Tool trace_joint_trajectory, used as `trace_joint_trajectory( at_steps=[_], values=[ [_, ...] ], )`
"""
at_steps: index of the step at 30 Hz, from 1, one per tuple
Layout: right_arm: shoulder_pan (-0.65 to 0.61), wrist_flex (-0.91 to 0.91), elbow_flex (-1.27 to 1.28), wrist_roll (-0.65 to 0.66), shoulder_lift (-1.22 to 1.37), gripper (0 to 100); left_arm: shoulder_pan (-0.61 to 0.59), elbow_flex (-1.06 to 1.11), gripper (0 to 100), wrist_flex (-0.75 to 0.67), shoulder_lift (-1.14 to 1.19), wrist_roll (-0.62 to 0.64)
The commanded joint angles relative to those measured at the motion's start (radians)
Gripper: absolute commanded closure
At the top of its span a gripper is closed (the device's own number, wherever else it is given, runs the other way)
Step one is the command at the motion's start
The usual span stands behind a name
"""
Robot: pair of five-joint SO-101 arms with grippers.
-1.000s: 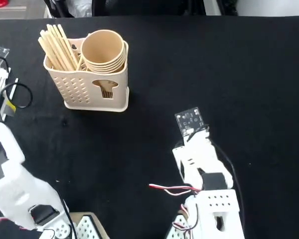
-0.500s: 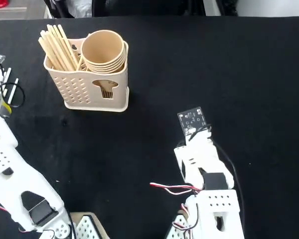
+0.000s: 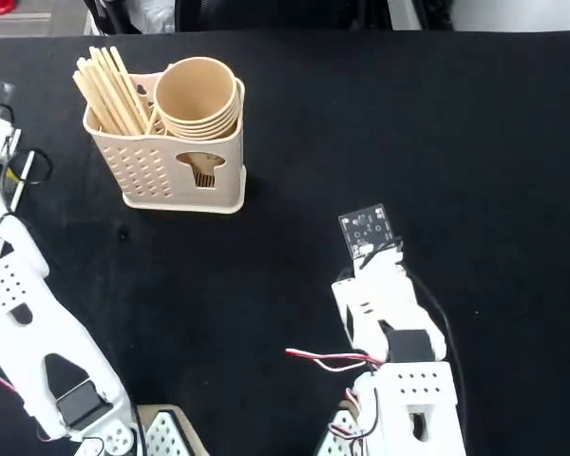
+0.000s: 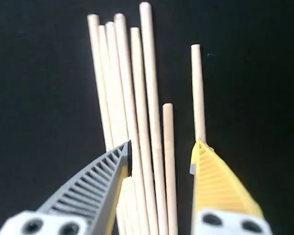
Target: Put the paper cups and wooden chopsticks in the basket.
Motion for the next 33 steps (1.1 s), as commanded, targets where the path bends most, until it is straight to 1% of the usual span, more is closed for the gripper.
trace_joint_trajectory(
  at_steps=[1,3,12,16,21,27,33],
  values=[
    [0.006,-0.002,-0.047,-0.003,-0.013,98.6,-0.004,-0.064,79,-0.055,0.017,-0.014],
    [0.006,0.0,-0.047,-0.003,-0.013,98.6,-0.01,-0.064,79,-0.072,0.046,-0.012],
    [0.006,0.003,-0.047,-0.003,-0.013,98.6,-0.019,-0.07,79,-0.064,0.163,-0.003],
    [0.006,0.003,-0.048,-0.003,-0.013,98.6,-0.028,-0.061,84,-0.051,0.183,0.074],
    [0.006,0.003,-0.048,-0.003,-0.013,98.6,-0.028,-0.07,88,0.069,0.207,0.092],
    [0.006,0.003,-0.048,-0.003,-0.013,98.6,-0.027,-0.07,95,0.204,0.206,0.091],
    [0.006,0.003,-0.048,-0.003,-0.013,98.6,-0.028,-0.077,97,0.354,0.204,0.091]
  ],
)
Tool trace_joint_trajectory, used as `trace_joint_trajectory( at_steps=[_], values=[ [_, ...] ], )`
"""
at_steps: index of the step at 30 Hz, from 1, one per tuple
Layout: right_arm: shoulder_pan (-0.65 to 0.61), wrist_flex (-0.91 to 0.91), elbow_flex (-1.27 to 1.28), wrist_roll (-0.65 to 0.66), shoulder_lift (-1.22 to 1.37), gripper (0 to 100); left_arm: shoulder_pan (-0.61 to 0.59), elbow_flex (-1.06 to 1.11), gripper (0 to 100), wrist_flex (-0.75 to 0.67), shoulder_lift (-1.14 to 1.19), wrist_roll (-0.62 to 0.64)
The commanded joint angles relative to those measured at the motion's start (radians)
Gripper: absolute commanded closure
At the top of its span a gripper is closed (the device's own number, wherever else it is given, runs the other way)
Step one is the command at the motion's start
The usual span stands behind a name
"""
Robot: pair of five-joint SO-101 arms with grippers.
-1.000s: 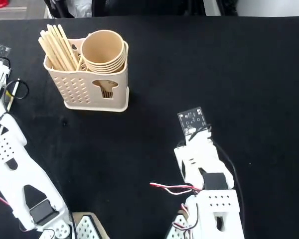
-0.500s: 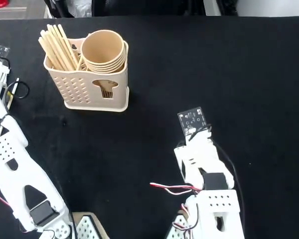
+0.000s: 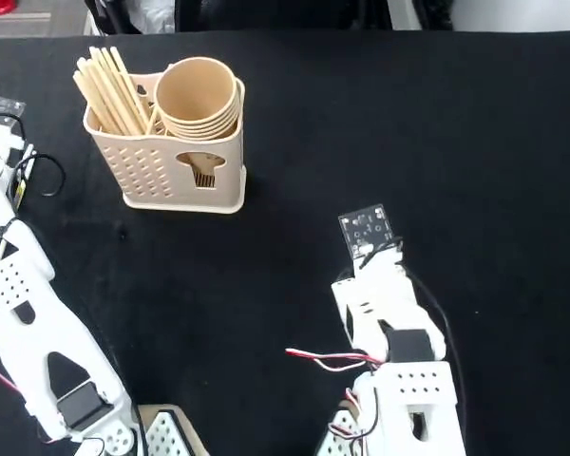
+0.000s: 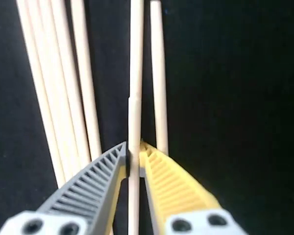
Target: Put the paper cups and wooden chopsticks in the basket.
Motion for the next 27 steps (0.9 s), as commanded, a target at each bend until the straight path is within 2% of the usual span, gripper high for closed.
trace_joint_trajectory(
  at_steps=[1,4,13,17,27],
  values=[
    [0.008,0.003,-0.048,-0.003,-0.013,98.6,-0.022,-0.018,97,0.13,0.011,0.009],
    [0.011,0.005,-0.048,-0.003,-0.013,98.6,-0.019,-0.124,97,0.226,0.014,0.015],
    [0.009,0.003,-0.048,-0.003,-0.013,98.6,-0.027,-0.45,97,0.224,0.009,0.206],
    [0.008,-0.002,-0.048,-0.002,-0.013,98.6,-0.013,-0.437,97,0.224,-0.089,0.262],
    [0.006,-0.02,-0.05,-0.002,-0.013,98.6,-0.005,-0.374,97,0.227,-0.387,0.514]
  ],
)
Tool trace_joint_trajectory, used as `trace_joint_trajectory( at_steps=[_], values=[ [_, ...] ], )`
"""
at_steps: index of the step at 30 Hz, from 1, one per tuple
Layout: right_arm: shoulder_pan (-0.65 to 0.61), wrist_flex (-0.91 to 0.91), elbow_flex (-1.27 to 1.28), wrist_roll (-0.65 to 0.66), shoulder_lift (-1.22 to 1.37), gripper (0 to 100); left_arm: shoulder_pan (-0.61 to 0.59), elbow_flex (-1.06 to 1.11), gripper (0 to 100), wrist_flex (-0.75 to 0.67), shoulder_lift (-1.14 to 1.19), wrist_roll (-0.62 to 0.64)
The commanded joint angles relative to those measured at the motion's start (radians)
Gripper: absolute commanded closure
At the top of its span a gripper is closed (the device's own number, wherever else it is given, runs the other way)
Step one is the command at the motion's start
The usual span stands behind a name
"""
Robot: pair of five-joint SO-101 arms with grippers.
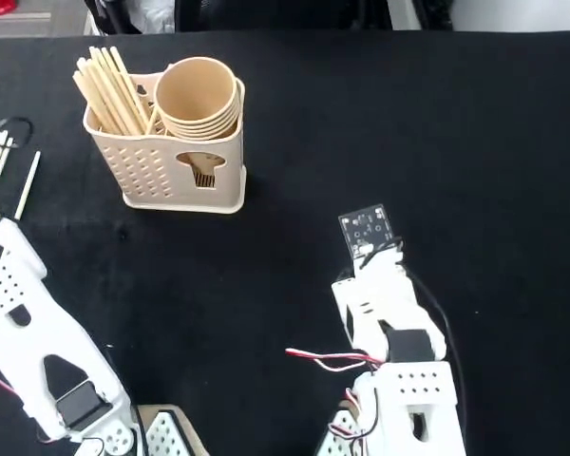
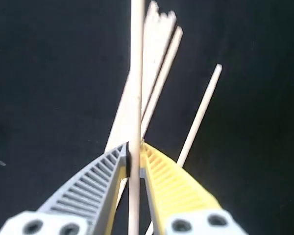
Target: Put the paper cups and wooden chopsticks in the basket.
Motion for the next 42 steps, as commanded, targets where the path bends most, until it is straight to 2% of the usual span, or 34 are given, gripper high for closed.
trace_joint_trajectory(
  at_steps=[1,7,14,18,21,25,32,35,38,42],
  values=[
    [0.005,-0.02,-0.05,-0.002,-0.013,98.6,0.01,0.05,97,0.008,-0.17,0.094],
    [0.005,-0.041,-0.045,-0.002,-0.013,98.6,0.058,0.3,97,0.008,-0.439,0.201],
    [0.005,-0.038,-0.044,-0.002,-0.013,98.6,0.163,0.883,97,-0.003,-0.951,0.196],
    [0.005,-0.038,-0.042,-0.002,-0.013,98.6,0.231,1.13,97,-0.112,-1.241,0.196],
    [0.005,-0.037,-0.041,-0.002,-0.013,98.6,0.283,1.349,97,-0.281,-1.435,0.198],
    [0.005,-0.037,-0.041,-0.002,-0.013,98.6,0.317,1.633,97,-0.572,-1.666,0.196],
    [0.005,-0.038,-0.041,-0.002,-0.013,98.6,0.323,2.097,97,-1.333,-1.932,0.204],
    [0.005,-0.041,-0.041,-0.002,-0.013,98.6,0.323,2.193,97,-1.583,-1.992,0.206],
    [0.005,-0.044,-0.041,-0.002,-0.013,98.6,0.338,2.216,97,-1.743,-2.016,0.206],
    [0.005,-0.046,-0.041,-0.002,-0.013,98.6,0.447,2.175,97,-1.817,-2.016,0.206]
  ],
)
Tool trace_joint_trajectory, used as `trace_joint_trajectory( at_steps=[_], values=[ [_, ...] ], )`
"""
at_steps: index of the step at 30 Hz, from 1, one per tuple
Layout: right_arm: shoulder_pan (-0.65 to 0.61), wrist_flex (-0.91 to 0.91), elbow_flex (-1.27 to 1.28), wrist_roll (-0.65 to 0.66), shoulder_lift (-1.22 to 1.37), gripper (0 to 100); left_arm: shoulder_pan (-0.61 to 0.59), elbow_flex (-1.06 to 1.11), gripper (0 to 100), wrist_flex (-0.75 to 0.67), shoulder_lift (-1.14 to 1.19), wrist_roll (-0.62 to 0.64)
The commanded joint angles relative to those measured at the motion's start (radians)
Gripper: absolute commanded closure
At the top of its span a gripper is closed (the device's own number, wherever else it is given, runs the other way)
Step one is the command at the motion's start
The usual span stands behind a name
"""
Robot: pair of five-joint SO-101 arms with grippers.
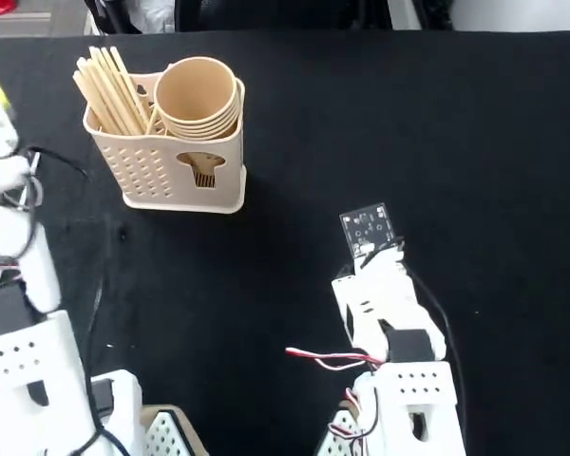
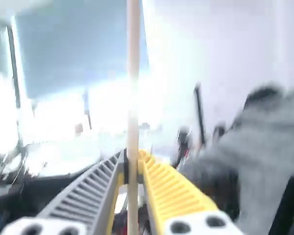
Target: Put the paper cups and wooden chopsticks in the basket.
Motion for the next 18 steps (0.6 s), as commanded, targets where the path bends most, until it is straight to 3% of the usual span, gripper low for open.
trace_joint_trajectory(
  at_steps=[1,11,15,18],
  values=[
    [0.005,-0.02,-0.041,0.0,-0.013,98.6,0.091,-0.053,97,-0.069,-0.012,0.015],
    [0.005,-0.02,-0.041,0.0,-0.013,98.6,0.3,-0.094,97,-0.071,-0.011,0.017],
    [0.005,-0.02,-0.041,0.0,-0.013,98.6,0.329,-0.093,97,-0.064,-0.011,0.02],
    [0.005,-0.02,-0.041,0.0,-0.013,98.6,0.325,-0.093,97,-0.064,0.012,0.104]
  ],
)
